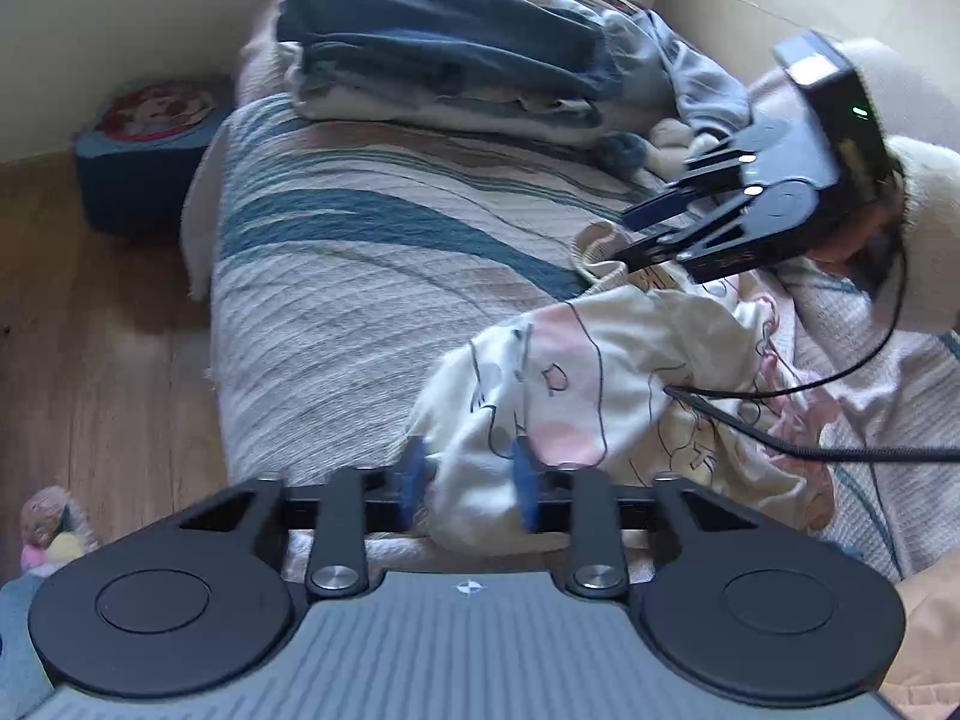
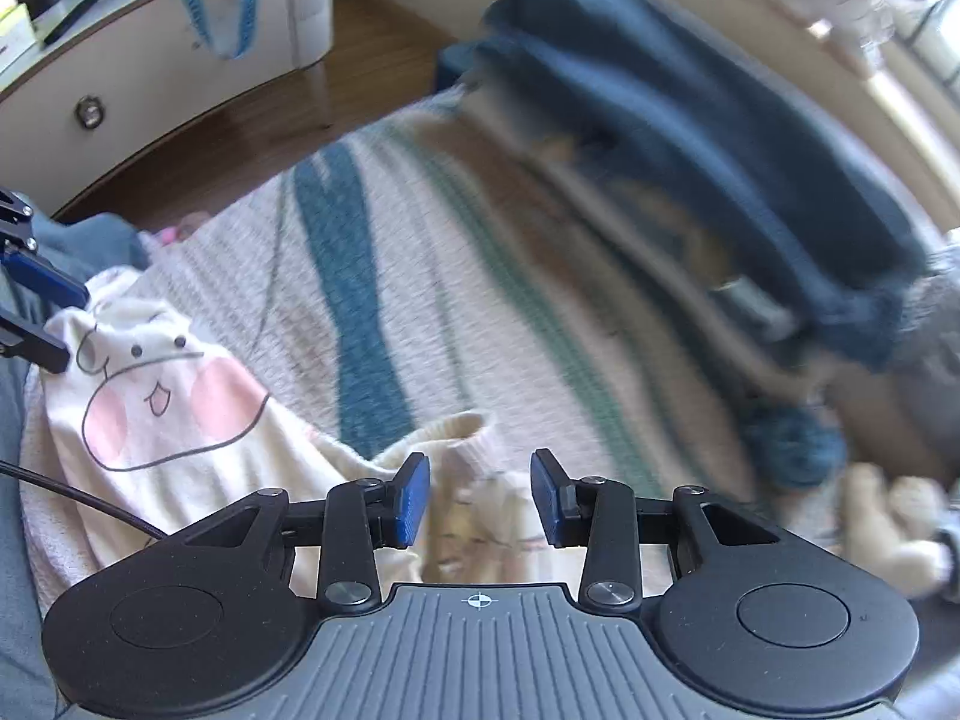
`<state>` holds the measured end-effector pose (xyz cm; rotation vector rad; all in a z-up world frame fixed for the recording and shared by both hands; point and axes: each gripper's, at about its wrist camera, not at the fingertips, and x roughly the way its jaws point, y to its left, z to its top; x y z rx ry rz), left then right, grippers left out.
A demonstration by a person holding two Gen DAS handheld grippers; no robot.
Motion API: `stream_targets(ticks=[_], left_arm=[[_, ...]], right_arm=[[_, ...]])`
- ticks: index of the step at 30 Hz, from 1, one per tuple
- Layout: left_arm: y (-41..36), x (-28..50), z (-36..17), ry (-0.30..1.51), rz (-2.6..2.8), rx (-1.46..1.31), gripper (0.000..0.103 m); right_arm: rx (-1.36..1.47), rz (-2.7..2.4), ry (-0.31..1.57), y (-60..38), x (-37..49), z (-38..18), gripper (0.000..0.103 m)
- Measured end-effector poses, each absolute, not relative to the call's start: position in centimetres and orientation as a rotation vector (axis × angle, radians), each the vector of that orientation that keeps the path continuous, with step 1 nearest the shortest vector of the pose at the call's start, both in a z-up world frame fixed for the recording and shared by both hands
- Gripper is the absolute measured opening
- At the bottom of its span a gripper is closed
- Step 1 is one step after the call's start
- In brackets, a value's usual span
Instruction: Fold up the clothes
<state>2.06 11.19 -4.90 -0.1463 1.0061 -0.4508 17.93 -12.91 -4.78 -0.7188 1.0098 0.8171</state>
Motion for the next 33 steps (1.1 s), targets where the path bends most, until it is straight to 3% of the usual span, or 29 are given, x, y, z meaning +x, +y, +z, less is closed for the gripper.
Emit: stream_targets(ticks=[1,2,9,12,18,20,24,31,33], left_arm=[[11.0,2.1,-4.8,1.006,-0.461,-0.142,0.001],[11.0,2.0,-4.5,0.996,-0.472,-0.142,0.001],[13.7,1.4,1.3,0.818,-0.426,-0.113,0.001],[14.7,0.3,3.0,0.750,-0.420,-0.063,0.001],[13.9,1.0,-2.8,0.975,-0.228,0.126,0.002],[14.6,1.0,-3.8,1.018,-0.216,0.099,0.002],[16.4,1.2,-3.4,1.019,-0.192,-0.037,0.014],[18.2,3.2,-2.2,0.968,-0.111,-0.202,0.024],[18.1,3.4,-2.0,0.957,-0.103,-0.194,0.033]], right_arm=[[-0.713,0.811,1.005,-12.8,18.0,-4.7,0.009],[-0.707,0.805,1.000,-12.8,18.1,-4.7,0.005],[-0.616,0.740,0.704,-12.6,20.2,4.0,0.005],[-0.546,0.678,0.647,-12.4,22.6,5.2,0.005],[-0.515,0.524,0.670,-10.9,25.3,0.8,0.024],[-0.501,0.527,0.675,-11.0,25.1,0.5,0.034],[-0.466,0.599,0.698,-11.9,23.3,1.3,0.035],[-0.458,0.775,0.775,-13.6,16.0,3.8,0.035],[-0.451,0.793,0.802,-15.1,13.8,4.5,0.035]])
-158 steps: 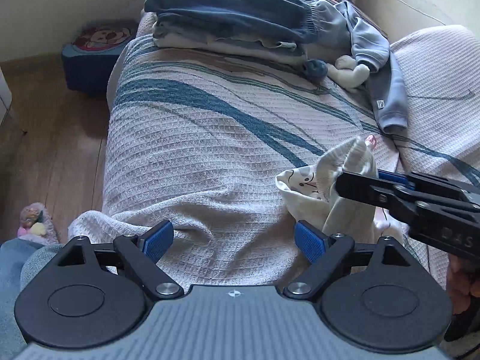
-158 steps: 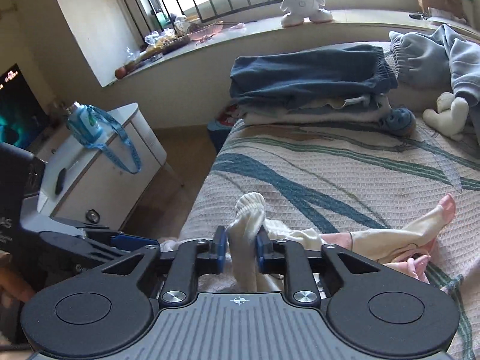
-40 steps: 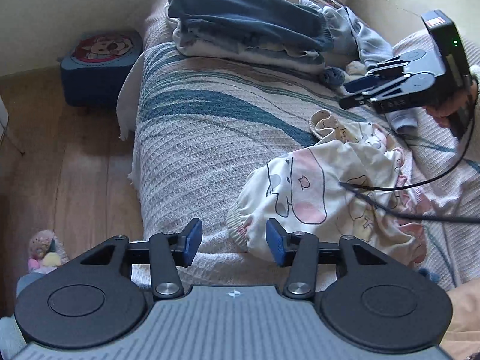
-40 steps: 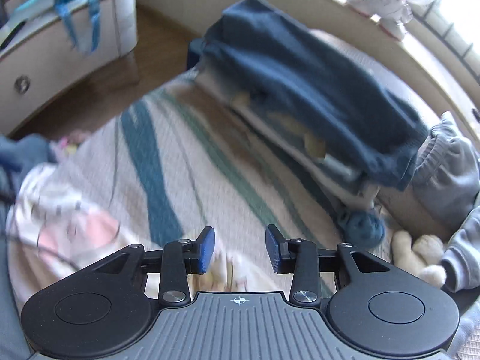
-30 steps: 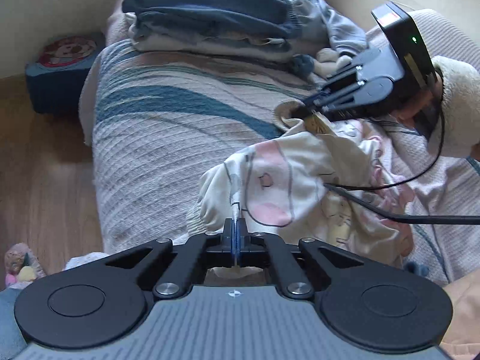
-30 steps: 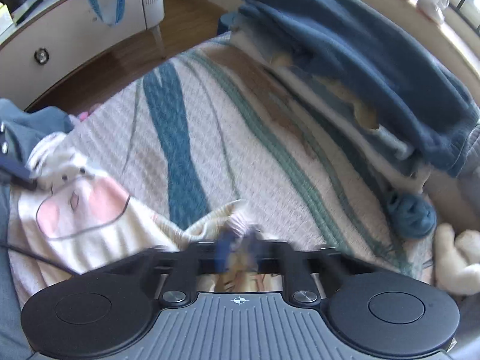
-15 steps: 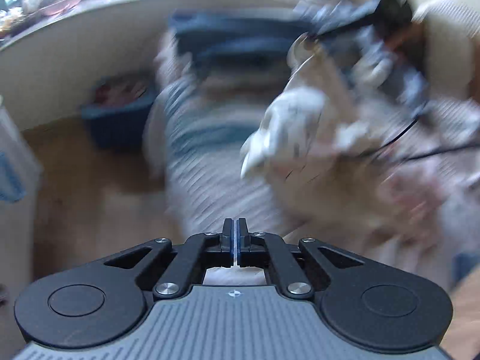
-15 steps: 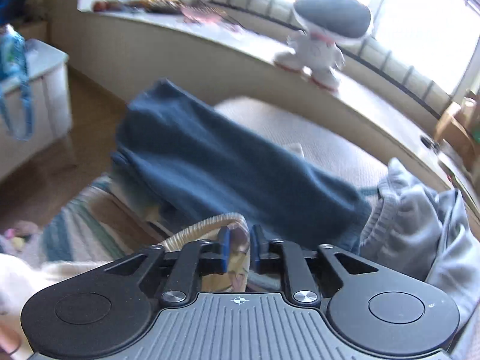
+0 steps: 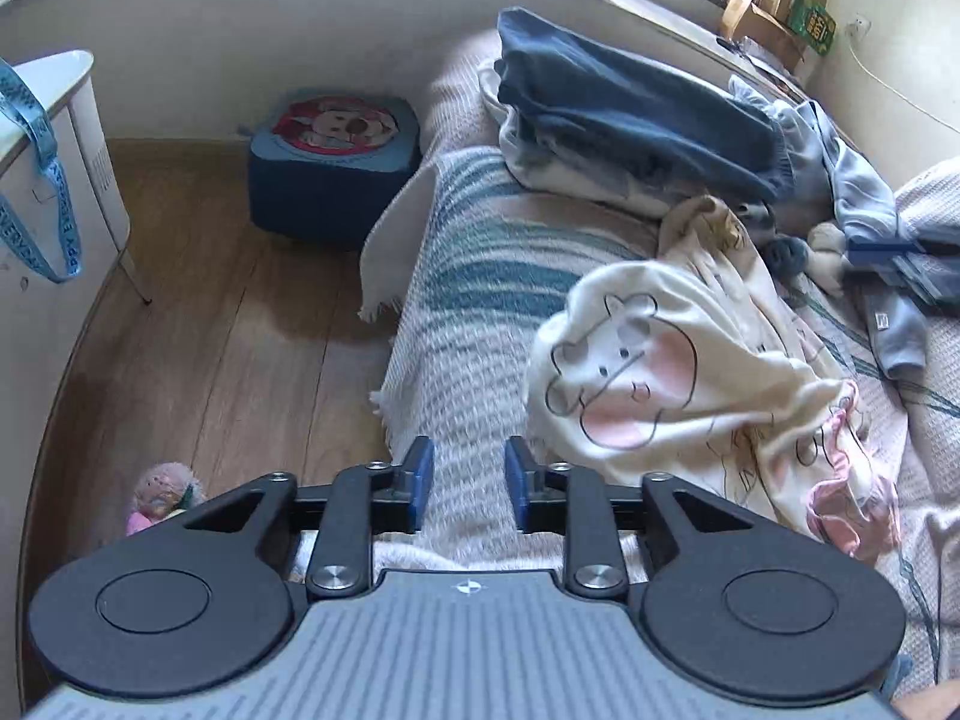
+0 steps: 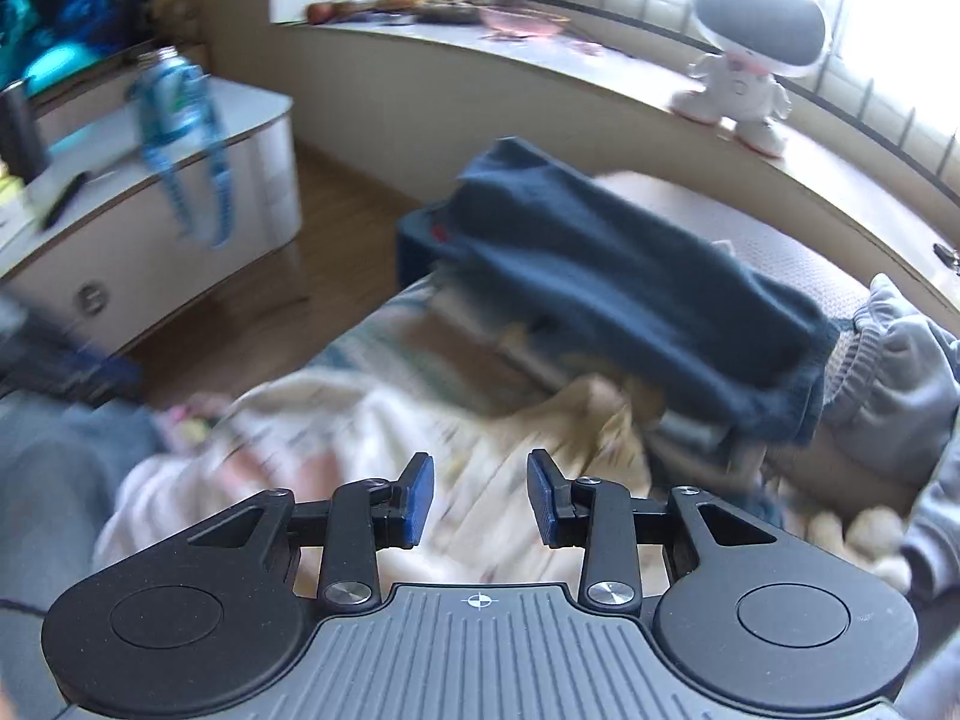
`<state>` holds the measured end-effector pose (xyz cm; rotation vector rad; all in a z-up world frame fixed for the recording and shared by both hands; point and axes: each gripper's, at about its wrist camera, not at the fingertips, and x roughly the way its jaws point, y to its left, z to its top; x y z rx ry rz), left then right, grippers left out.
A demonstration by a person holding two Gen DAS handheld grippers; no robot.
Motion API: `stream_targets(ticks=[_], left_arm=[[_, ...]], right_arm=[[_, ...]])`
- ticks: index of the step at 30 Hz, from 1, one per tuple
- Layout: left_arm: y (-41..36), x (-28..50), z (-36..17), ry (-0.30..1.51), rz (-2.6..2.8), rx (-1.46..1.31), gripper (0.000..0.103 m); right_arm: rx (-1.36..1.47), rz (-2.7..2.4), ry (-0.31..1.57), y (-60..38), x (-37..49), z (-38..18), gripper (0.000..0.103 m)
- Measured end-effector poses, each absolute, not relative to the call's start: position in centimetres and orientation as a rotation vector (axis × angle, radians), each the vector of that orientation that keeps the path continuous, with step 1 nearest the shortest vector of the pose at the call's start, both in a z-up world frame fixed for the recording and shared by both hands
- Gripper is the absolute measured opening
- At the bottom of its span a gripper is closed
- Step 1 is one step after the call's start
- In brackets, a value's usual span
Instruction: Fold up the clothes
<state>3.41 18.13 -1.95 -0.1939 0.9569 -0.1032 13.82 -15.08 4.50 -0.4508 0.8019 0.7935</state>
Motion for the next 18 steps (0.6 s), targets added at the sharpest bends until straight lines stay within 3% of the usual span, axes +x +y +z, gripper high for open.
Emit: stream_targets(ticks=[8,13,15,18], left_arm=[[16.2,3.7,-2.6,0.974,-0.140,-0.174,0.041],[14.7,2.4,-2.2,0.976,-0.173,-0.157,0.047],[14.9,1.4,-1.7,0.958,-0.168,-0.164,0.058],[15.5,0.7,-1.6,0.952,-0.154,-0.170,0.057]], right_arm=[[-0.357,0.700,0.995,-20.5,6.9,0.6,0.035],[-0.250,0.623,1.025,-19.8,8.2,-3.3,0.035],[-0.250,0.596,1.060,-19.2,9.3,-5.0,0.035],[-0.303,0.630,1.072,-18.4,9.5,-6.7,0.032]])
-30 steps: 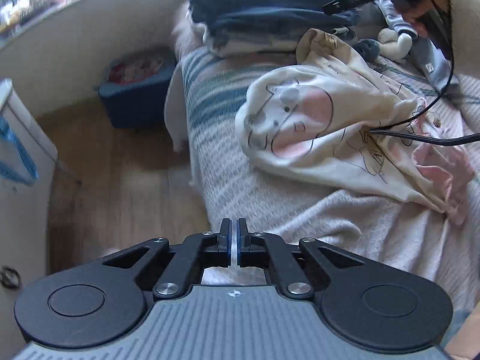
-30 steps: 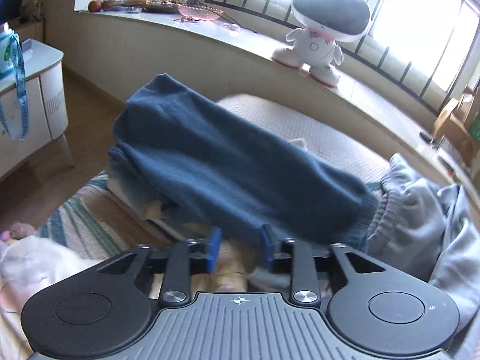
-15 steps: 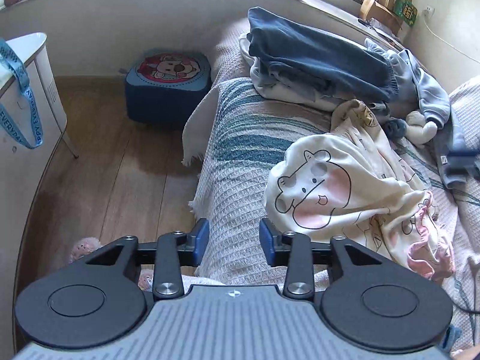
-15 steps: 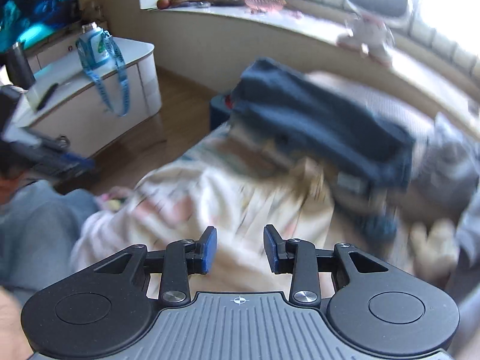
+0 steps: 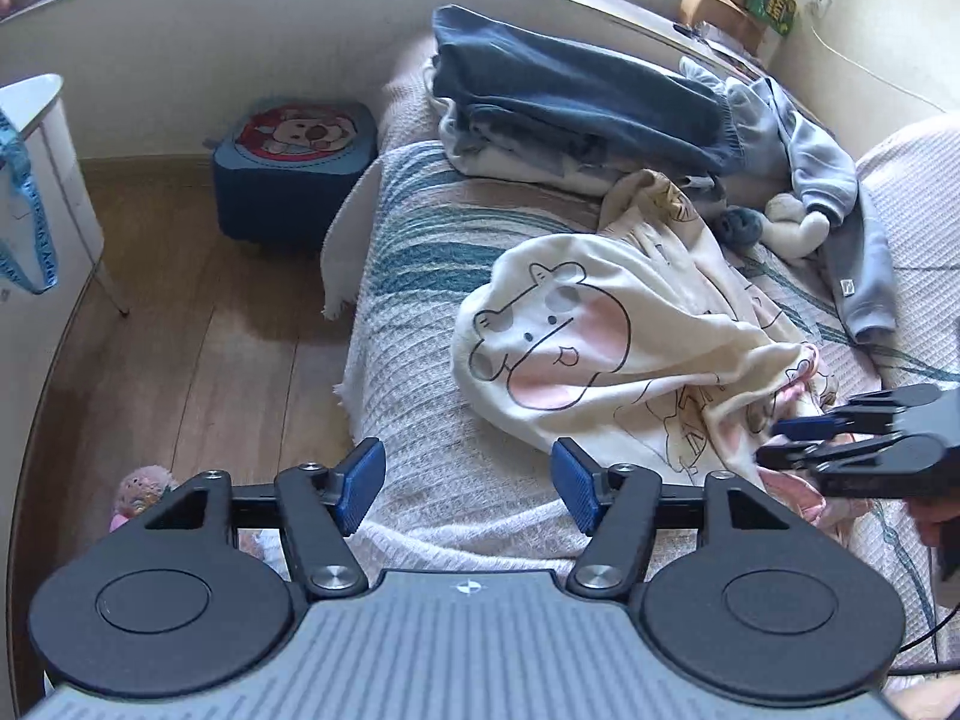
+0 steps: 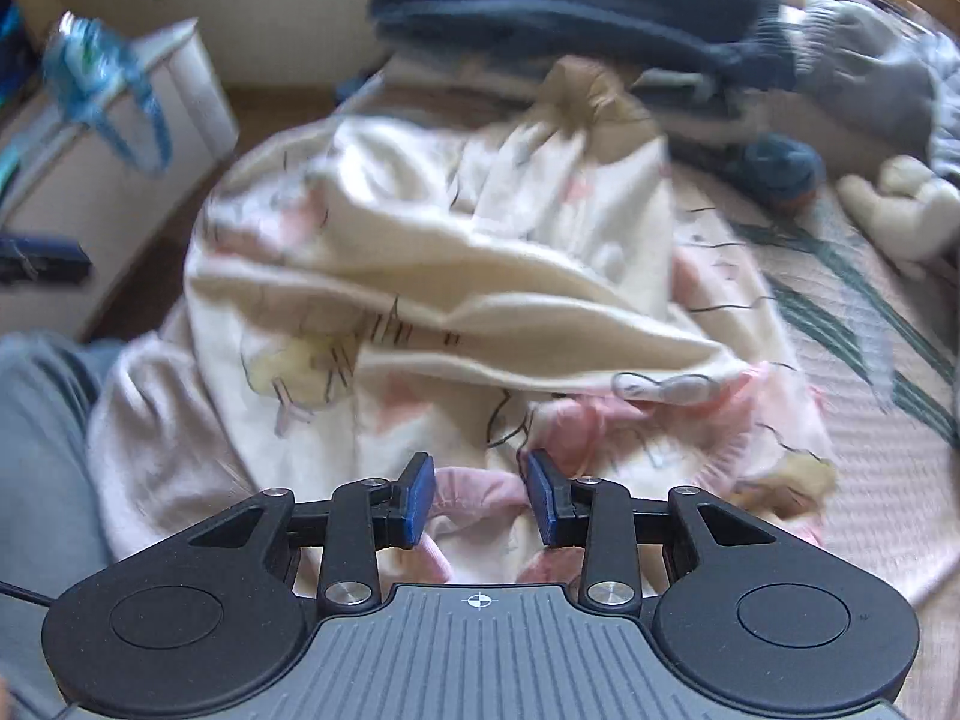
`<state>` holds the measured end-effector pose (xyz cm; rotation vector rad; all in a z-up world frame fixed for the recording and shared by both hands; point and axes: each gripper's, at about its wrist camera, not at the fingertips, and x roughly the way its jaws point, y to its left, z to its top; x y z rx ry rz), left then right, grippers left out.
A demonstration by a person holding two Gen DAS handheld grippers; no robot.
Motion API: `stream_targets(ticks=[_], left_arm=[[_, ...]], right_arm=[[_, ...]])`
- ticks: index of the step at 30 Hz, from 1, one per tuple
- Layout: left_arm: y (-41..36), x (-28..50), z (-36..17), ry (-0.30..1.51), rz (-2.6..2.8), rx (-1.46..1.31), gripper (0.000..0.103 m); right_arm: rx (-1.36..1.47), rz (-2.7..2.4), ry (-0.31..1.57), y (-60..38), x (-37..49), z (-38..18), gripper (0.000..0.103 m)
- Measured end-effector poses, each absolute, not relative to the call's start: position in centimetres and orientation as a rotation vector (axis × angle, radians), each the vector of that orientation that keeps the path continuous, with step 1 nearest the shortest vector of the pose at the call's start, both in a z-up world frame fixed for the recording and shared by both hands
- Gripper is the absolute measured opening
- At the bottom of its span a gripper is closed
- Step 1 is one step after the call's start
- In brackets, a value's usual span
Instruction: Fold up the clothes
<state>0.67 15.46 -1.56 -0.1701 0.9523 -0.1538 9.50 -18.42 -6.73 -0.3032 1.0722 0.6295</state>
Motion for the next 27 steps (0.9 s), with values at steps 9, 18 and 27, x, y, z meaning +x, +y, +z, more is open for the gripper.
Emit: stream_targets(ticks=[9,18,27], left_arm=[[15.4,1.6,-1.5,0.949,-0.165,-0.123,0.044],[15.3,2.8,-1.0,0.935,-0.170,-0.098,0.046],[15.8,3.7,-1.4,0.930,-0.151,-0.151,0.048]], right_arm=[[-0.117,0.767,1.075,-21.3,2.9,-1.1,0.003],[0.124,0.848,1.335,-22.4,-5.2,-4.6,0.004],[-0.073,0.835,1.115,-22.1,-0.8,2.0,0.023]])
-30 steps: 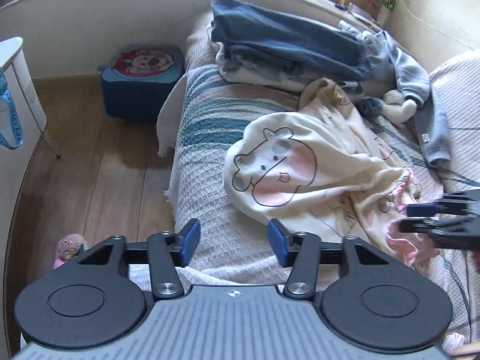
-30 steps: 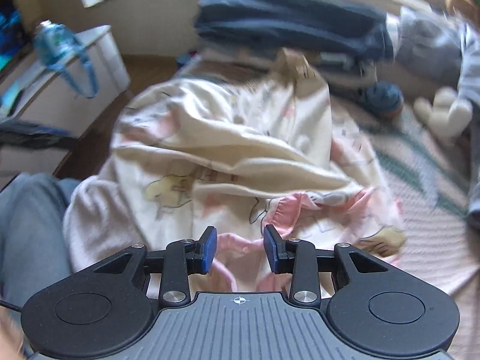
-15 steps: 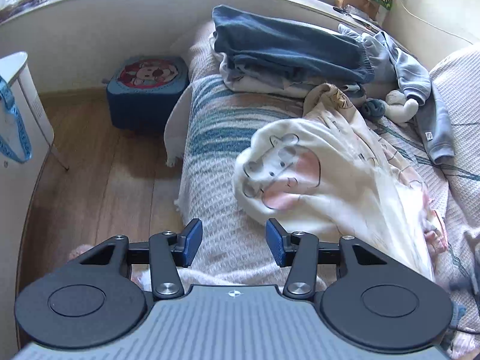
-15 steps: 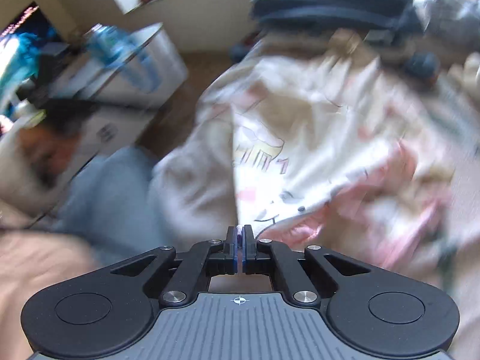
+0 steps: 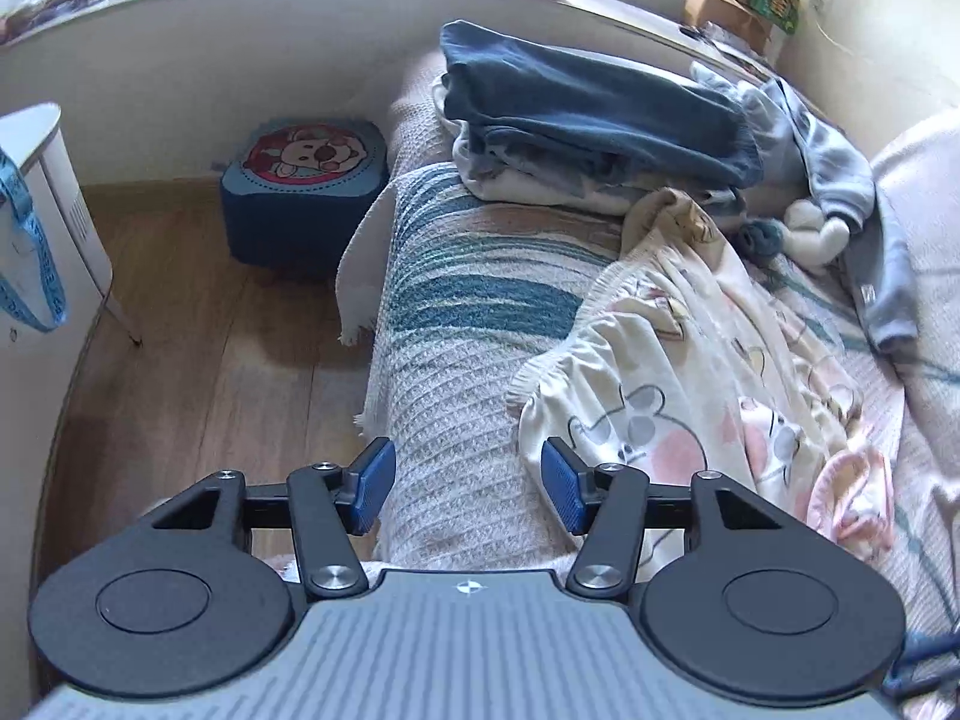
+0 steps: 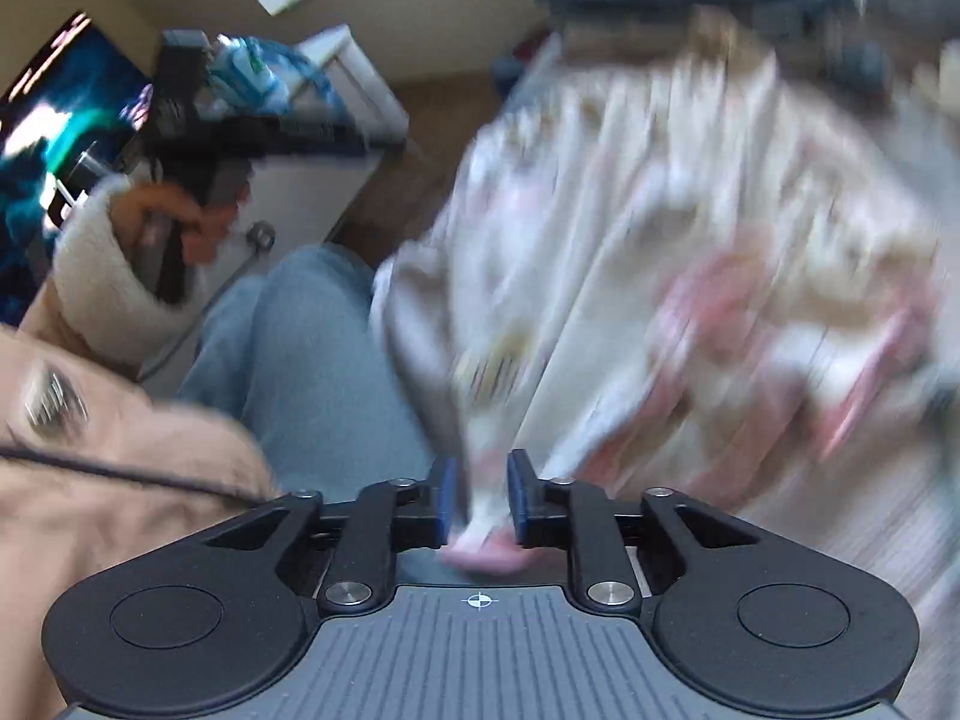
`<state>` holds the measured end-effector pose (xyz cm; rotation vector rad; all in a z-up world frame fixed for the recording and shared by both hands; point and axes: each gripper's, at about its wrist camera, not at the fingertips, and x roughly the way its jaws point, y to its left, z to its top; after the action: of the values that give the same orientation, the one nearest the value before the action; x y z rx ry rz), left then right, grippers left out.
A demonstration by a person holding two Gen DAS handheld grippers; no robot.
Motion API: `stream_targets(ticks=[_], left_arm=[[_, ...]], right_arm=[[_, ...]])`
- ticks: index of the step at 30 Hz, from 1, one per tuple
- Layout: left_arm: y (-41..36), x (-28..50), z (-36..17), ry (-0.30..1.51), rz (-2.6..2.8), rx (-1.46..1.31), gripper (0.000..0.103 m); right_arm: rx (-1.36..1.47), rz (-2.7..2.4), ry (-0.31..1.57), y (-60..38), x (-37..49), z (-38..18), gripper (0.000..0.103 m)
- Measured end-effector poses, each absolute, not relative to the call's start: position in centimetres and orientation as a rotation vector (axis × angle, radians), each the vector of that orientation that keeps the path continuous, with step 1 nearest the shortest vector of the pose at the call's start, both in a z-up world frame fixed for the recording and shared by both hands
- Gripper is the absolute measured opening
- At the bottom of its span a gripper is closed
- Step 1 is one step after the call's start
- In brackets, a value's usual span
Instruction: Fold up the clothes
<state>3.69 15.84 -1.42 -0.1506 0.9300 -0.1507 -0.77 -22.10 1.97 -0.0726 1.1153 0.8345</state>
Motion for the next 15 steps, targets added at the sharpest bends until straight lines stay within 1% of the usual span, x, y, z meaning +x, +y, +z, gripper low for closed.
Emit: stream_targets(ticks=[1,4,9,11,13,15], left_arm=[[15.8,4.0,-1.6,0.929,-0.153,-0.161,0.047],[15.0,5.5,-2.4,0.931,-0.163,-0.167,0.043],[13.9,8.9,-4.1,0.990,-0.147,-0.144,0.043],[13.6,9.8,-4.7,1.003,-0.158,-0.167,0.044],[13.1,10.6,-5.3,1.012,-0.163,-0.176,0.044],[12.5,10.9,-5.6,1.001,-0.194,-0.190,0.036]], right_arm=[[-0.090,0.818,1.067,-22.1,0.4,2.9,0.025],[-0.137,0.744,0.934,-21.6,4.5,4.5,0.025],[-0.178,0.587,0.810,-19.6,13.2,3.0,0.026],[-0.195,0.571,0.812,-18.2,16.5,1.7,0.039],[-0.270,0.571,0.794,-16.4,18.7,0.6,0.040],[-0.348,0.568,0.768,-14.7,20.5,-0.4,0.040]])
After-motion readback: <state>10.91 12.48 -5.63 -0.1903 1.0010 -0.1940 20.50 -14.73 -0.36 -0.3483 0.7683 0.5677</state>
